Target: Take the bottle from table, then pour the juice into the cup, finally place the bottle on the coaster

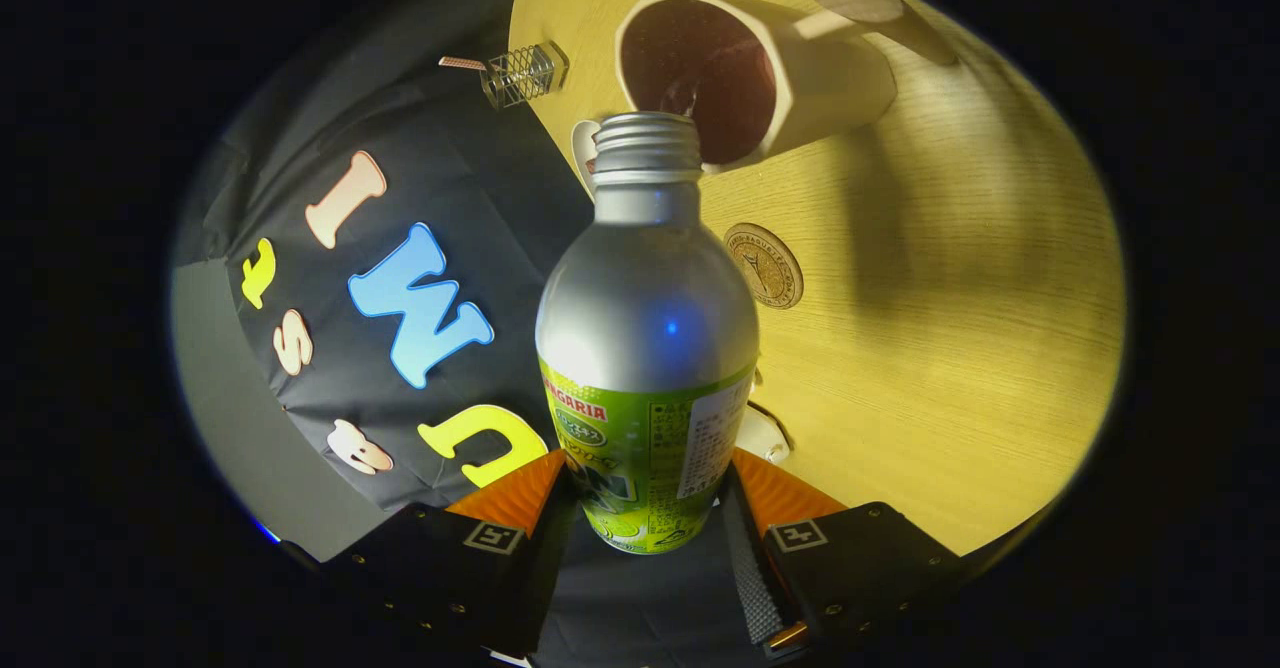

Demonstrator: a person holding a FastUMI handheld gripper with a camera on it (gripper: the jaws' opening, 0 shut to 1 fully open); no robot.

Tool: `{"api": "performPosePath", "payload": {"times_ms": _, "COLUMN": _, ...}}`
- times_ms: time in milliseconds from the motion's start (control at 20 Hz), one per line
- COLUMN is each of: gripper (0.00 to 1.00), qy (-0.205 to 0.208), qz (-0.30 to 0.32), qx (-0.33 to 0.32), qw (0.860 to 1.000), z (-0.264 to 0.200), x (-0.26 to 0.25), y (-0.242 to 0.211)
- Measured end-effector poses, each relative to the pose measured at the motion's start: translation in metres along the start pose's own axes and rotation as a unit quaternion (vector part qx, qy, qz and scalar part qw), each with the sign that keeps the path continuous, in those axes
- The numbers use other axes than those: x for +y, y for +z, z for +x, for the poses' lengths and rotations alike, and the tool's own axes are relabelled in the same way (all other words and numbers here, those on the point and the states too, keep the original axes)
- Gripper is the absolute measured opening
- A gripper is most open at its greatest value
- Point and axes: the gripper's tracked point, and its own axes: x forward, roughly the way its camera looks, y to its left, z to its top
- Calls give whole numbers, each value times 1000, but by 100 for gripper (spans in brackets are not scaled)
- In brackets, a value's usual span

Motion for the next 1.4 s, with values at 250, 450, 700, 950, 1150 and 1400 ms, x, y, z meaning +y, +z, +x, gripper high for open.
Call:
{"api": "performPosePath", "payload": {"times_ms": 250, "gripper": 74, "qy": 6, "qz": 28, "qx": 0, "qw": 1000, "z": -4, "x": 10, "y": 3}}
{"api": "performPosePath", "payload": {"times_ms": 450, "gripper": 74, "qy": 9, "qz": 42, "qx": 6, "qw": 999, "z": -5, "x": 19, "y": 2}}
{"api": "performPosePath", "payload": {"times_ms": 700, "gripper": 74, "qy": 12, "qz": 61, "qx": 10, "qw": 998, "z": -8, "x": 28, "y": 3}}
{"api": "performPosePath", "payload": {"times_ms": 950, "gripper": 74, "qy": 7, "qz": 73, "qx": 19, "qw": 997, "z": -6, "x": 36, "y": -1}}
{"api": "performPosePath", "payload": {"times_ms": 1150, "gripper": 74, "qy": -1, "qz": 87, "qx": 24, "qw": 996, "z": -5, "x": 39, "y": -4}}
{"api": "performPosePath", "payload": {"times_ms": 1400, "gripper": 74, "qy": 4, "qz": 97, "qx": 26, "qw": 995, "z": -3, "x": 49, "y": -6}}
